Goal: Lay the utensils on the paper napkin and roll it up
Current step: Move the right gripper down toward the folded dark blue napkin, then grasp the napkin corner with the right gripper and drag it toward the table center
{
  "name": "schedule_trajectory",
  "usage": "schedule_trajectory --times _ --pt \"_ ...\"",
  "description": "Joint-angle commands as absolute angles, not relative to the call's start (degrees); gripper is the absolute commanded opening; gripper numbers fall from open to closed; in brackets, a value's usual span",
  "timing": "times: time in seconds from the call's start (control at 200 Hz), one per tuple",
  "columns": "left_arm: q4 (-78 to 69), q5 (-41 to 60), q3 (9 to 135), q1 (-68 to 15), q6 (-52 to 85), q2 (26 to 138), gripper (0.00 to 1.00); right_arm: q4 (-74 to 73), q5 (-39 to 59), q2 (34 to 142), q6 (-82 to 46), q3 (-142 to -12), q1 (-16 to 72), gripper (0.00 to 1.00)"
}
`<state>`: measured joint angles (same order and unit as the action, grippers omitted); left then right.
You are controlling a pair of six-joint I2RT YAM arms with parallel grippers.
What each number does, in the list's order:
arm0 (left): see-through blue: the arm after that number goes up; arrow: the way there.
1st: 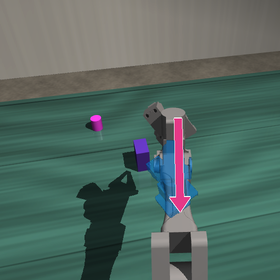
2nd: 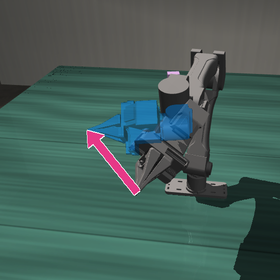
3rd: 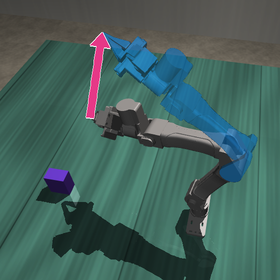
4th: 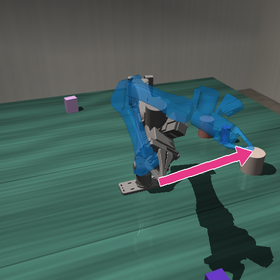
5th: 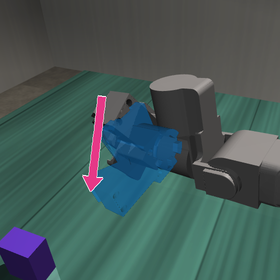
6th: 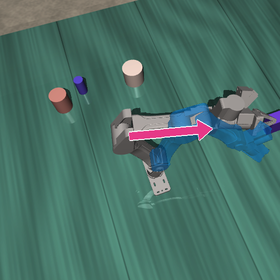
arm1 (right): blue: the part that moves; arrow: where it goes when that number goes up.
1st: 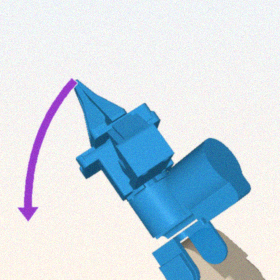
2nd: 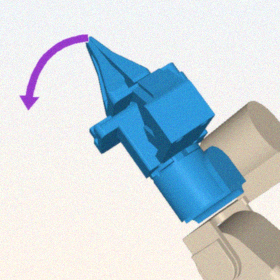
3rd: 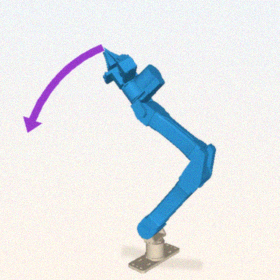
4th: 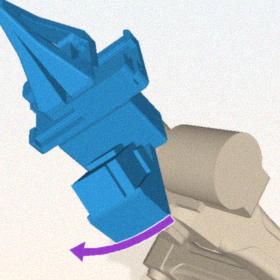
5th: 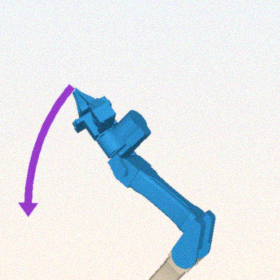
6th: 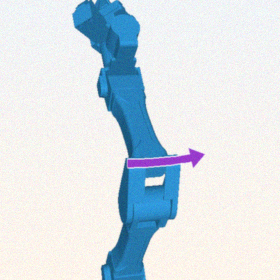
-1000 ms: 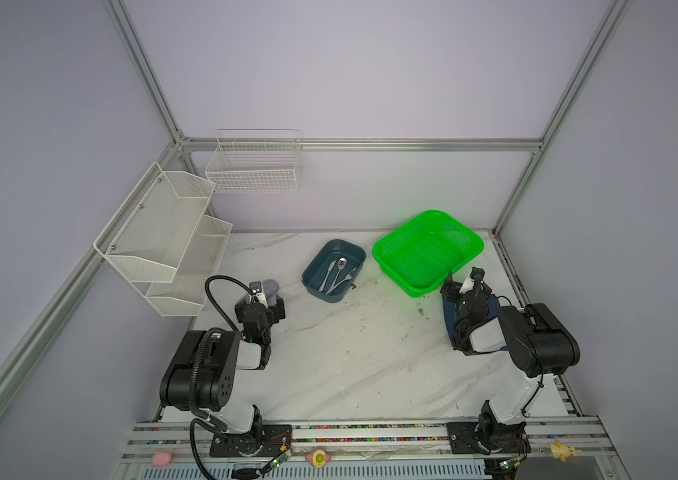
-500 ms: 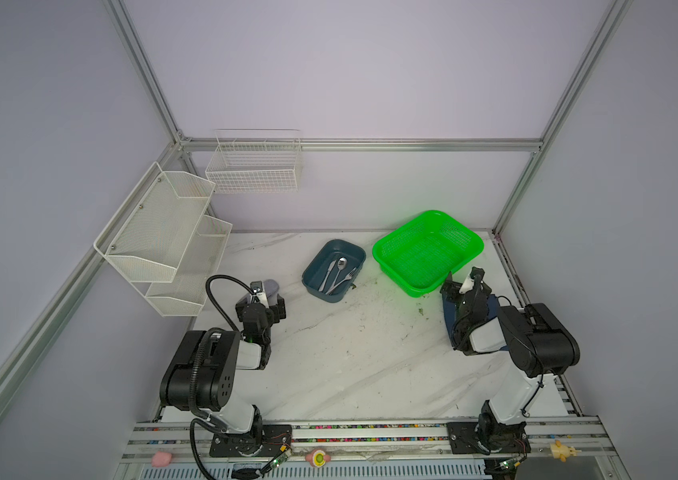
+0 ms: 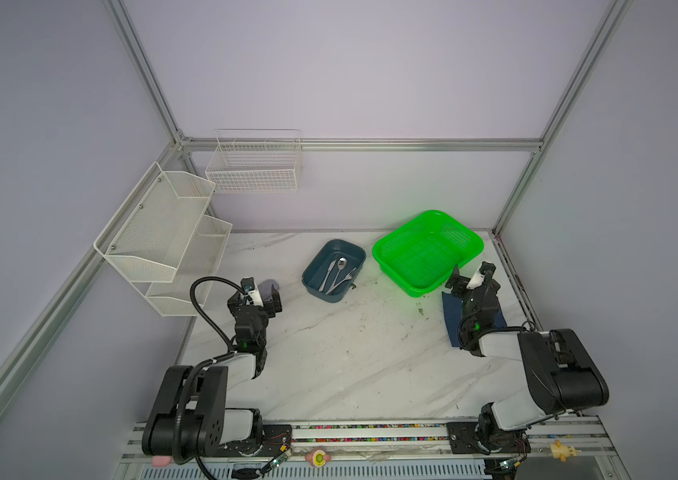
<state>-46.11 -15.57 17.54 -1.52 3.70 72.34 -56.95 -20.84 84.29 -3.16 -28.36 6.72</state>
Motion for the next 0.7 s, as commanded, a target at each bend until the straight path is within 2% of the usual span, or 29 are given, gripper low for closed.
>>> schedule_trajectory --times 0.0,0.115,0.31,0.45,0.695 --pt "-31.53 -15.80 22.01 -1.14 8.07 65.67 1.00 -28.95 -26.95 79.07 -9.27 -35.09 6.46 0.97" --pt "-19.64 -13.83 26.49 -1.11 13.40 60.39 1.00 -13.78 -26.54 74.74 -18.91 -39.12 4.41 0.97" --pt "-0.81 -7.52 31.69 -1.09 23.31 51.66 1.00 -6.11 -3.68 70.89 -26.95 -39.19 -4.28 0.94" --pt "2.41 0.10 31.12 -0.89 25.84 46.73 1.00 -4.00 10.63 72.00 -30.95 -39.13 -10.89 0.88" --pt "9.63 5.45 31.73 -0.92 28.91 41.31 1.00 -0.82 17.00 77.40 -31.63 -40.03 -13.19 0.78"
